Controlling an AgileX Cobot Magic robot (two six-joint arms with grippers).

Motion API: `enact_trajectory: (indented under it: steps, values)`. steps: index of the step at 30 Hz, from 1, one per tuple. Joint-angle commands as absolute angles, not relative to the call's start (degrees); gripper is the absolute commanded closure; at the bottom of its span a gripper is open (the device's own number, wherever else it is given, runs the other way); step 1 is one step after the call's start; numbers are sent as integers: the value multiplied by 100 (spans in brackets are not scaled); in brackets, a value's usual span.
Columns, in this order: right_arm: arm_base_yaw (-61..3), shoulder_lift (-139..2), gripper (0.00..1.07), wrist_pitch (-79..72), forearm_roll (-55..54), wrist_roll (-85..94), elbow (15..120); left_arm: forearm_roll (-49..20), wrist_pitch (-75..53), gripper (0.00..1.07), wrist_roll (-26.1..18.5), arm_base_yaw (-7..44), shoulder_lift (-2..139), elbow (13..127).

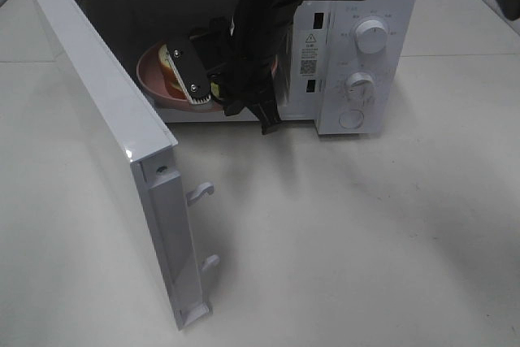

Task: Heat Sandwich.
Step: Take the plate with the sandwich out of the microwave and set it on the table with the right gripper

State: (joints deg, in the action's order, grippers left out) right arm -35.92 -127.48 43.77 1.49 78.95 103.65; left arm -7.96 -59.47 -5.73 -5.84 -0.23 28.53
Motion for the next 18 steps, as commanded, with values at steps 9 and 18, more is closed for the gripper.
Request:
enact_trajectory:
  steps: [9,18]
  values:
    - [-3598,-12084,107,4400,286,8216,9649,-785,-5936,3,-567,-602,-183,2836]
    - [-3598,-11534,107,4211,447,8233,8898,-785,-5936,3,-567,-602,-183,2836]
